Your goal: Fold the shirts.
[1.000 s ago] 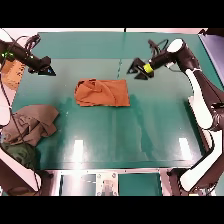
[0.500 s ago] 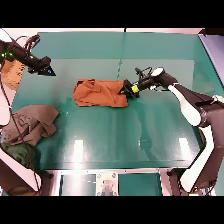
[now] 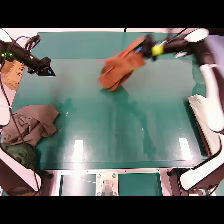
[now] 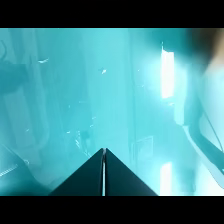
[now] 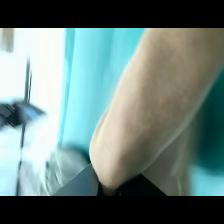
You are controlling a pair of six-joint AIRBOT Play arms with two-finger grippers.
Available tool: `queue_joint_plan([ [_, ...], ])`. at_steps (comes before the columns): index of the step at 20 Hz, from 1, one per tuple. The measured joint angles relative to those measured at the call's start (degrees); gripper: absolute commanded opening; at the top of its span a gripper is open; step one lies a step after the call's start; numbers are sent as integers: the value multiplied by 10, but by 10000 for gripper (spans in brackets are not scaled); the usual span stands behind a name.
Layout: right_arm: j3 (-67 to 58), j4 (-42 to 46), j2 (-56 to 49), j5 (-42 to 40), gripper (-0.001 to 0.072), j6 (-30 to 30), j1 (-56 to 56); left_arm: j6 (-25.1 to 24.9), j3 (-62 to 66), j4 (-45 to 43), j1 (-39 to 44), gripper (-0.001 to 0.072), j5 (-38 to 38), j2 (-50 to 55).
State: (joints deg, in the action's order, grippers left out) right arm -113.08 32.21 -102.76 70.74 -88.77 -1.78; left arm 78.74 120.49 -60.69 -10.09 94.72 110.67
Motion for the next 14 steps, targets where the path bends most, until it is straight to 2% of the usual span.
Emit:
queue_joint_plan([
  [6,-37,95,90,20,15,-78,-190,1,0,0,0,26,5,0],
  [11,-30,175,109,39,14,-119,-331,2,0,2,0,26,5,0],
  [14,-23,232,114,65,13,-164,-378,3,0,2,0,26,5,0],
])
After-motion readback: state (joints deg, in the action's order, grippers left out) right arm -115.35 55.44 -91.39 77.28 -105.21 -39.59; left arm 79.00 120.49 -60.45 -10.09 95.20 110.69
